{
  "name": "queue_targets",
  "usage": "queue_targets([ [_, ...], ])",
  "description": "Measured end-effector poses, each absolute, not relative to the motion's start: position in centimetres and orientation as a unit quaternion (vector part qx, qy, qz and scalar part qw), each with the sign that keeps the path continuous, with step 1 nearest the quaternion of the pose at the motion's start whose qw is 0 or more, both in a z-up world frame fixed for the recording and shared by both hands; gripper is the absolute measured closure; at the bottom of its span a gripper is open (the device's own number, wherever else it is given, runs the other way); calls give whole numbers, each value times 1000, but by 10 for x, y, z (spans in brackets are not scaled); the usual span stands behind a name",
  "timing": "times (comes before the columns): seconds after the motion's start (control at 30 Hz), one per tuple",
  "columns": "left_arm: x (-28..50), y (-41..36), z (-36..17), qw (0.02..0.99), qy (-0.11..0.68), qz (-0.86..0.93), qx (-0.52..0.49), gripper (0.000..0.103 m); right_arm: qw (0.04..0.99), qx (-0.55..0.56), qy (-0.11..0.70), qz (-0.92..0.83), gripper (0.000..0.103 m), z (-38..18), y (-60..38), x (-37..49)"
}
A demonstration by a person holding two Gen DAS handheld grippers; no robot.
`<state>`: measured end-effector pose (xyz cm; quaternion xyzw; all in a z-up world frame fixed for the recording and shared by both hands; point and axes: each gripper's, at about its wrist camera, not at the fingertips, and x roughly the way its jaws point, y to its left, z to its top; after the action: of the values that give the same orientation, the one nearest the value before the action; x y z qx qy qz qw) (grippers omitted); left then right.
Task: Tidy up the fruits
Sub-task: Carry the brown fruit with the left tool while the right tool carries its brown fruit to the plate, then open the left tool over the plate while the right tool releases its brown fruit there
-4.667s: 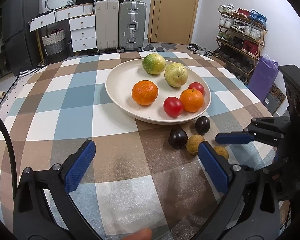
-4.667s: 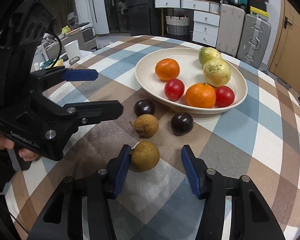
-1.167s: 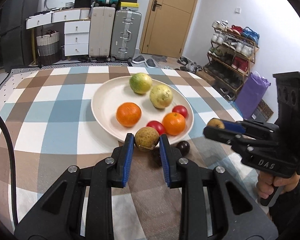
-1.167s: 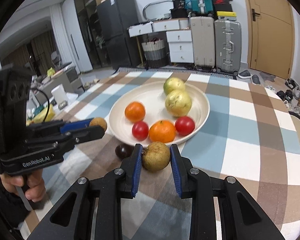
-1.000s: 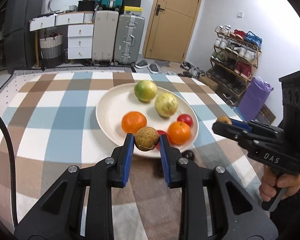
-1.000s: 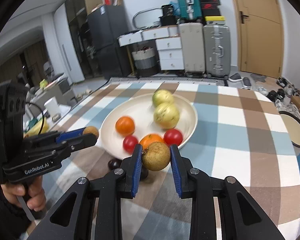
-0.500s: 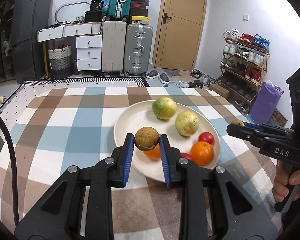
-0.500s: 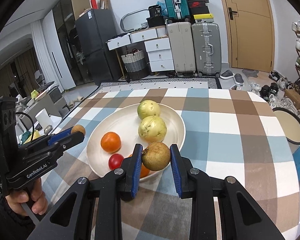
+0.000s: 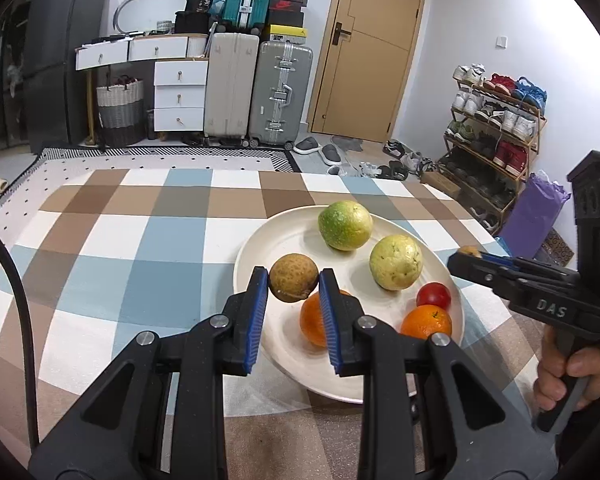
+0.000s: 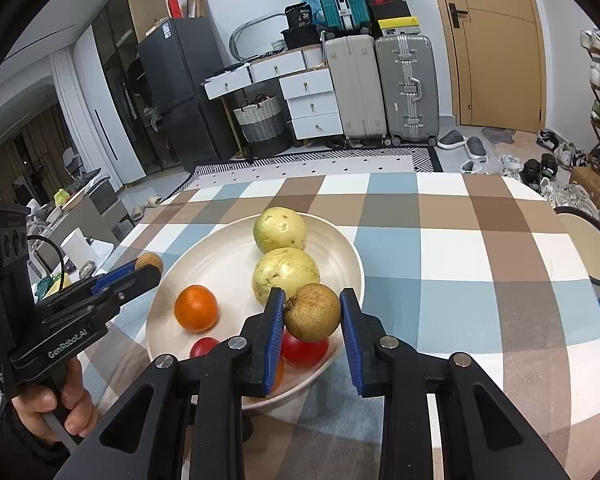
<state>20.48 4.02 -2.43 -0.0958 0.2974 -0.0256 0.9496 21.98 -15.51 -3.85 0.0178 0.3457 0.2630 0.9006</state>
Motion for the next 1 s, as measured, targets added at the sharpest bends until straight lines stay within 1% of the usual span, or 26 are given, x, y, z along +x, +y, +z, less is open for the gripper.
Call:
queue_targets([
  [0.3,213,39,-30,945,311,-29,-98,80,898,20,358,257,75,-50,-153,234],
  [0.67,215,39,-31,944,314,-28,-99,80,897,11,361,254,75,-50,-148,234],
  [0.7,214,39,-31,944,313,-27,-100,80,898,11,360,254,74,-50,-147,234],
  [0.77,213,40,-30,945,311,-26,-102,80,899,11,358,253,65,-49,-148,232],
  [0.83,212,41,-29,945,310,-25,-102,80,900,14,353,256,63,-47,-151,229],
  [0.93,210,42,-28,946,308,-19,-101,80,903,12,347,254,62,-44,-155,224],
  [1.0,209,43,-27,947,304,-15,-101,79,903,10,347,253,58,-43,-158,221],
])
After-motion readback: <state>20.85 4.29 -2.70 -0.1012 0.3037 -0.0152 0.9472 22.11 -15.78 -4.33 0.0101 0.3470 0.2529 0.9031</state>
